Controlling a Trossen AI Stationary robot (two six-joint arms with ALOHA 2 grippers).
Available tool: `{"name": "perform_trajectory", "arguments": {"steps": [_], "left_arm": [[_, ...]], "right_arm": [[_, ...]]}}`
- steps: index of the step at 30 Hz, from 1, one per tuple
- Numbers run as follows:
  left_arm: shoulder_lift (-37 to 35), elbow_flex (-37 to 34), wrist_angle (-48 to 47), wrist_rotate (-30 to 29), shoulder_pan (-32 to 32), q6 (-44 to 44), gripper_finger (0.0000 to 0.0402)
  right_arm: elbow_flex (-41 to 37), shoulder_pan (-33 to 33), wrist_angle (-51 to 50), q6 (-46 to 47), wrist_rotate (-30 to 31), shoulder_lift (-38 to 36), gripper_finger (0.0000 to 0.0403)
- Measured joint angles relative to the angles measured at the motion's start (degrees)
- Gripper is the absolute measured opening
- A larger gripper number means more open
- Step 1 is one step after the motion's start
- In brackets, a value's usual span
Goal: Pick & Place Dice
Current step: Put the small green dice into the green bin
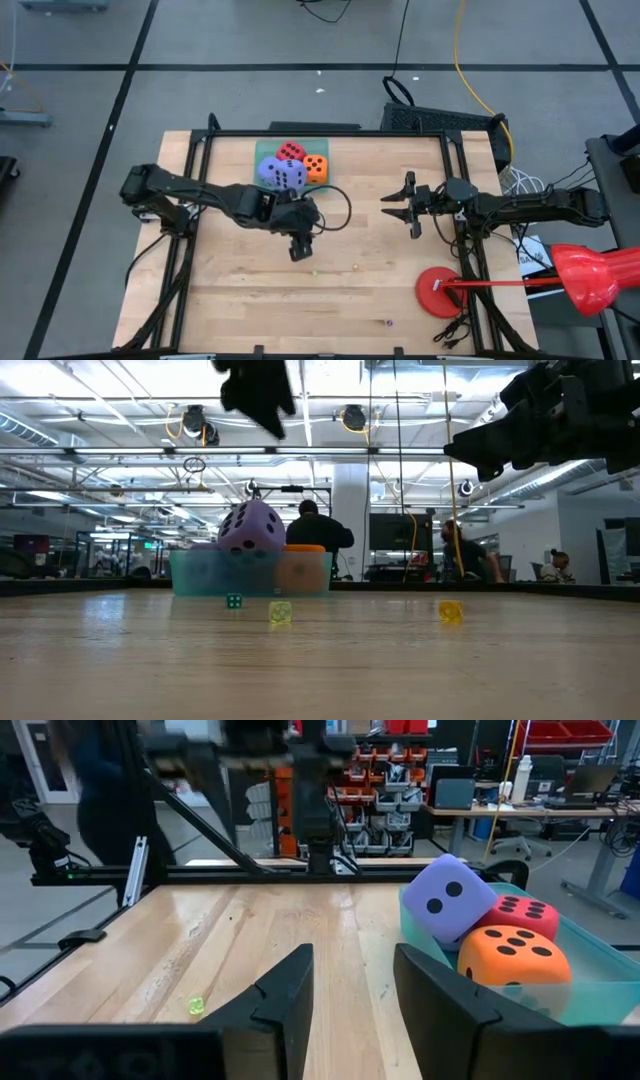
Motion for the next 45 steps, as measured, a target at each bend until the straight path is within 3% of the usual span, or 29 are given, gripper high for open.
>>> {"name": "perform_trajectory", "arguments": {"steps": [8,15,19,30,45], "left_arm": [[-1.28,-12.69,6.5,-3.62,0.04,-5.99,0.0267],[-1.28,-24.04,22.45,2.48,-1.31,-10.66,0.0267],[-1.32,-29.09,25.89,2.24,-2.61,-12.32,0.0267],[-1.32,-37.44,33.03,-4.55,-4.8,-13.74,0.0267],[0.45,-37.93,34.43,-5.91,-4.62,-14.53,0.0267]], "right_arm": [[0.0,0.0,-0.07,0.0,0.0,-0.01,0.013],[0.0,0.0,-0.04,0.0,0.0,-0.01,0.013],[0.0,0.0,-0.04,0.0,0.0,-0.01,0.013],[0.0,0.0,-0.07,0.0,0.0,0.01,0.013],[-0.04,0.0,0.0,0.0,0.0,0.01,0.013]]}}
